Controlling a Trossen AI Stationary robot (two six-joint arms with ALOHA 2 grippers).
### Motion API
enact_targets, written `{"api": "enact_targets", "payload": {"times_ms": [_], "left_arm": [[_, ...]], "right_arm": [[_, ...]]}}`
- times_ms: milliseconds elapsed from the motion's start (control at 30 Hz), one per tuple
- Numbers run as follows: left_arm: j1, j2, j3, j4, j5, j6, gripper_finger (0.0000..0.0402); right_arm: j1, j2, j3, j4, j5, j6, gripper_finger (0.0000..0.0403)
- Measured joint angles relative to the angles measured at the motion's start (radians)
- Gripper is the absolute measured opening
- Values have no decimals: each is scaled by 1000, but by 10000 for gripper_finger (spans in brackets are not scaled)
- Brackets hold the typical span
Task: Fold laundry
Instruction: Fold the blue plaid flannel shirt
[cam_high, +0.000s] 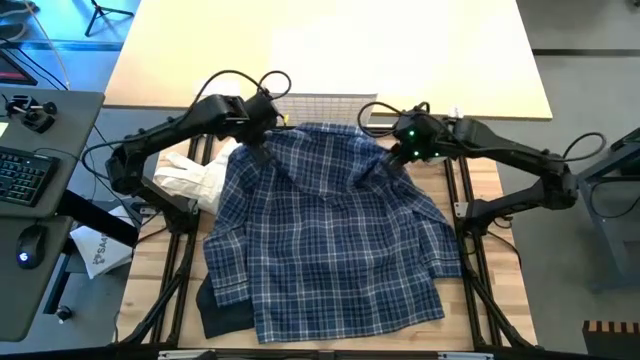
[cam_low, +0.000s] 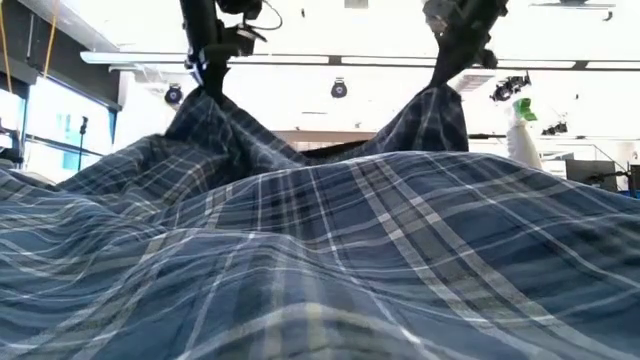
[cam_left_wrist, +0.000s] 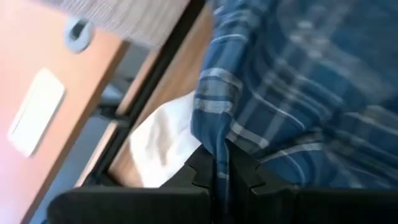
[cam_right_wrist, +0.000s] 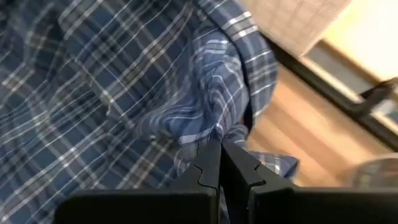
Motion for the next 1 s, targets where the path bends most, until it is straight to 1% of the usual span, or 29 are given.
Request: {"api": "enact_targets", "payload": {"times_ms": [67,100,133,267,400,633,767,1000], "left_arm": [[9,0,-11,2,-33,-41,24],[11,-1,-9,1,-33,-61,30],[11,-7,-3,2,-25,-80,37],[-7,-79,29,38,66,-96,64],[-16,-166,30,59,78,-96,83],[-16,-260,29,59,86,-96,90],[-15,-281,29,59,86,-96,90],[-16,-279,29,59,86,-95,90]], "right_arm": [[0,0,-25,34,-25,22,0],[0,0,-29,45,-33,32,0],[0,0,-29,56,-44,34,0],[0,0,-4,71,-71,27,0],[-2,-1,34,71,-71,-2,0],[-10,0,76,71,-71,-7,0],[-10,0,84,81,-72,-4,0],[-10,0,84,85,-94,-10,0]]}}
